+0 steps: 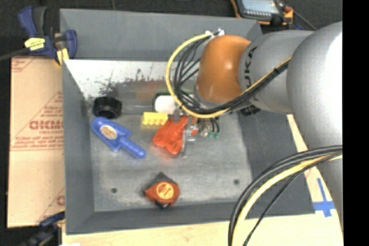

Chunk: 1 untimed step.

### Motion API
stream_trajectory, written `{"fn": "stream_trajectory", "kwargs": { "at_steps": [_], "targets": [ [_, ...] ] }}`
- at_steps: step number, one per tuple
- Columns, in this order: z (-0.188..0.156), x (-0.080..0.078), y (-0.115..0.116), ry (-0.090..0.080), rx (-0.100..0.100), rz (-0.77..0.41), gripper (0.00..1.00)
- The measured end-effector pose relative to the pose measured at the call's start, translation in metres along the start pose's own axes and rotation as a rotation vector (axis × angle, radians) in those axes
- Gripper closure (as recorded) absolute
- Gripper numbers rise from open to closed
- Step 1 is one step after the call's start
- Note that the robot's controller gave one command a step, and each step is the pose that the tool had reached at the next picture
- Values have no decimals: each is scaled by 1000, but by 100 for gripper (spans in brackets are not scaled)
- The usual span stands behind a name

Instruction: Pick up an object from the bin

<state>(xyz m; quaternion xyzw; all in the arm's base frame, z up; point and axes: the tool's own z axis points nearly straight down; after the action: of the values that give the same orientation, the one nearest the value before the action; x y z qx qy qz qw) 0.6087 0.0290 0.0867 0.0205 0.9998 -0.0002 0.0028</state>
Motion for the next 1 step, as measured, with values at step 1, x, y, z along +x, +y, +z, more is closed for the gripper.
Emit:
{"fn": "stream_trajectory", "kwargs": {
  "at_steps": [1],
  "targets": [
    [8,19,9,1,-5,18,0]
  ]
}}
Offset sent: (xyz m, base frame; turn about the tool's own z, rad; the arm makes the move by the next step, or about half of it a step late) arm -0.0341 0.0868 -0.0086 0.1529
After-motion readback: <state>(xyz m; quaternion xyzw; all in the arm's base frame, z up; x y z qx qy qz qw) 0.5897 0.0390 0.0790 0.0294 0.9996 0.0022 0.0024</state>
